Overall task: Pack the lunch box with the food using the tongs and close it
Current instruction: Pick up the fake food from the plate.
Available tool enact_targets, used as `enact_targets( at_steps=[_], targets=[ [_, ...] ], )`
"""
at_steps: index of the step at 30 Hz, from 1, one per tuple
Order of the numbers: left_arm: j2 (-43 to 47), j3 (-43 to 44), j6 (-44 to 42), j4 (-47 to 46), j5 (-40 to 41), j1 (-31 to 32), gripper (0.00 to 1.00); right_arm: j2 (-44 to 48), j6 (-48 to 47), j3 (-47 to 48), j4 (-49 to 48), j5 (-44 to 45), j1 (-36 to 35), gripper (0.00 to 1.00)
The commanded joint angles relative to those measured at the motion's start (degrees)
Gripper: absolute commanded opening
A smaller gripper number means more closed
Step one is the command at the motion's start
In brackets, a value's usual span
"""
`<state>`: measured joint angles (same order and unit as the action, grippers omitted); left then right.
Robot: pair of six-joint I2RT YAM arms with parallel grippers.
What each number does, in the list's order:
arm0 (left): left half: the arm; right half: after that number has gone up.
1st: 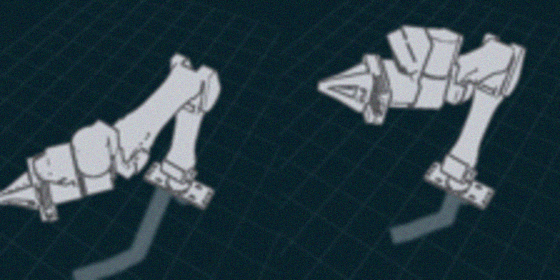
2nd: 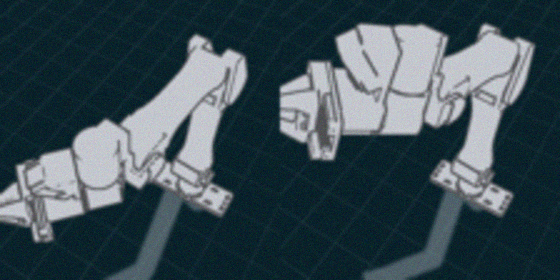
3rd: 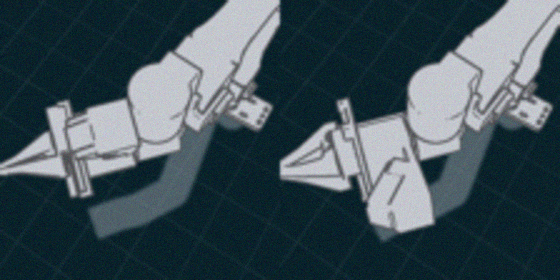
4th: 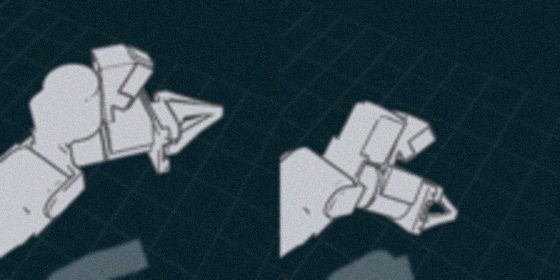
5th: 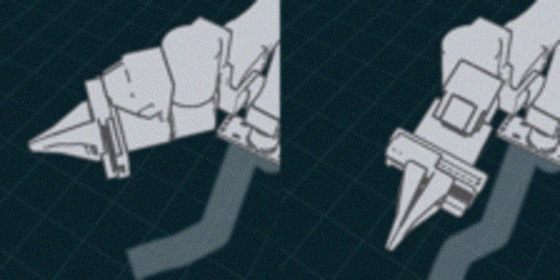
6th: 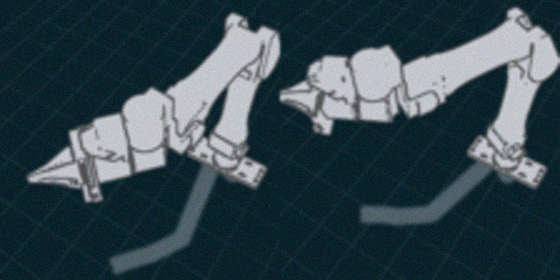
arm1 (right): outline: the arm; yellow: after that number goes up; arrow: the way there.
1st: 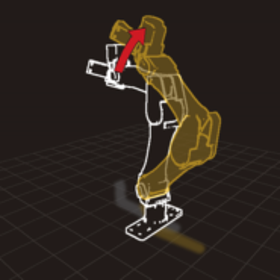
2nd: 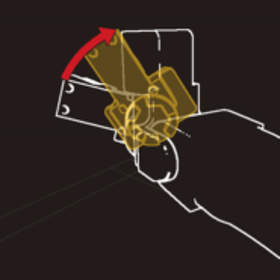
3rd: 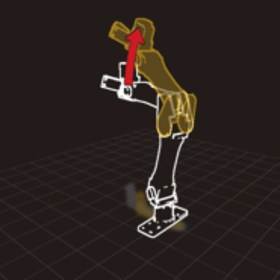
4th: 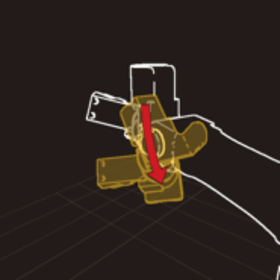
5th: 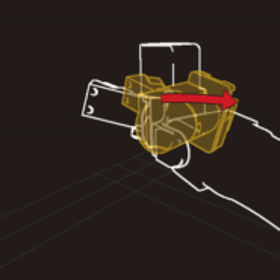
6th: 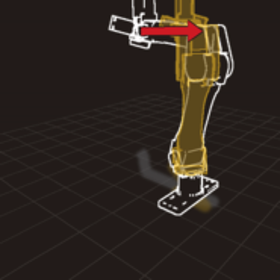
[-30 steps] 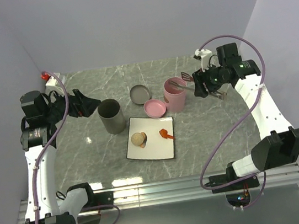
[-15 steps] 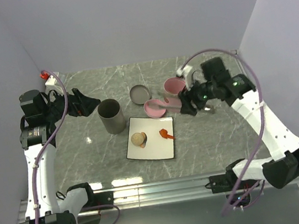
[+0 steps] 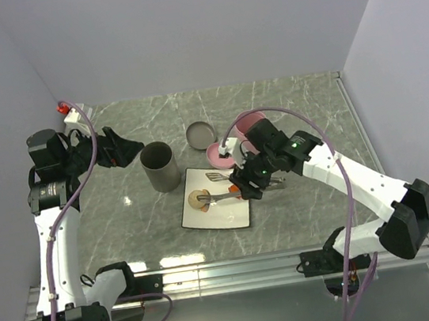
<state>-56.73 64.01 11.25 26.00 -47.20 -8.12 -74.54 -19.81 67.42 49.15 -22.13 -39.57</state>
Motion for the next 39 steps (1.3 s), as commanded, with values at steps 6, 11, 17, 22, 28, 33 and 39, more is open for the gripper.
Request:
enact_targets(
  at_steps=[6,11,17,22,28,33,39],
  targets=[
    [0.9,0.3,-0.4,-1.8,-2.3,-0.3,0.99,-3.2,0.6,0.5,-5.0,3.6,-2.6,0.7],
    [0.2,1.0,-0.9,-1.6,-2.1,-0.4,0.99,-5.7,0.7,1.5,-5.6,4.3,-3.8,0.71],
    [0.0,1.1,-0.9,-1.6,-2.3,-0.4,0.99,-8.2,0.5,2.2,-6.7,5.6,-4.8,0.71],
    [0.1,0.7,-1.1,-1.7,-2.2,-0.3,0.99,-10.2,0.5,2.8,-7.0,5.9,-5.9,0.71],
    [0.2,0.4,-1.1,-1.7,-2.0,-0.4,0.99,-12.2,0.2,4.1,-7.0,6.1,-7.0,0.71],
    [0.4,0.0,-1.0,-2.0,-2.2,-0.4,0.99,-13.6,0.2,4.9,-7.0,6.0,-7.4,0.68],
    [0.8,-0.4,-1.3,-1.8,-1.8,-0.3,0.99,-14.9,0.3,5.5,-7.2,5.9,-7.6,0.65]
  ],
)
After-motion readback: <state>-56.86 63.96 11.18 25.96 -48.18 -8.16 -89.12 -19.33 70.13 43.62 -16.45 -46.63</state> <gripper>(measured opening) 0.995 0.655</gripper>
